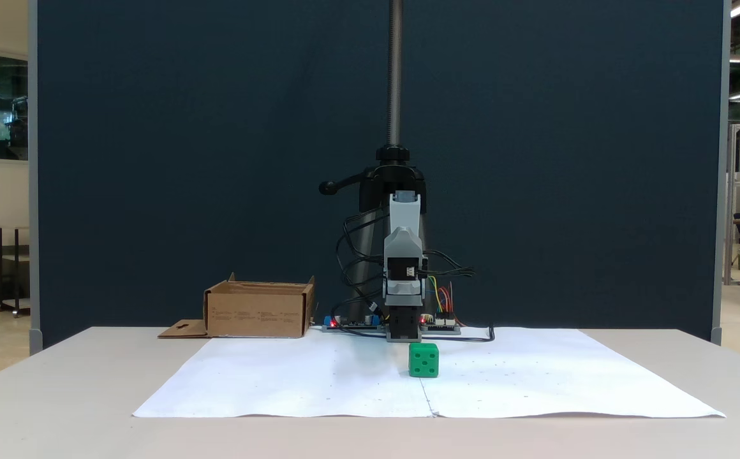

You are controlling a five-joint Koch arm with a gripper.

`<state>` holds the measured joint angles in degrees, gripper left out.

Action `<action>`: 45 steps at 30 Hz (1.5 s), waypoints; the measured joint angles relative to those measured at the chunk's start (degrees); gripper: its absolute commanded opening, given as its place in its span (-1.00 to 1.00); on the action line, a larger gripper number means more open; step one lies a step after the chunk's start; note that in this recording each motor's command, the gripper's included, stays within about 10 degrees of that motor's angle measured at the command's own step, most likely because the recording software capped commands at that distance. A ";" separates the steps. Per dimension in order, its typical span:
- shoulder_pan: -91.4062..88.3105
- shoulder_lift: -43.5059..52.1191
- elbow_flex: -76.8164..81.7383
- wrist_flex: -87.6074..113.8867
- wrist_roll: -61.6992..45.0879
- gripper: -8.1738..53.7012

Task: Grasp a green dice and put it in the bin.

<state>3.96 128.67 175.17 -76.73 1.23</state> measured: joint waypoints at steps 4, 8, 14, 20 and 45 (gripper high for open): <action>-2.46 0.00 -0.09 12.22 0.00 0.66; -2.55 0.00 0.00 17.05 0.00 0.66; -2.55 0.00 -0.09 17.14 0.00 0.66; -3.34 0.00 -0.09 17.14 0.00 0.66; -3.96 0.00 -1.58 23.73 0.00 0.57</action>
<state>0.00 128.67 173.58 -53.00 1.23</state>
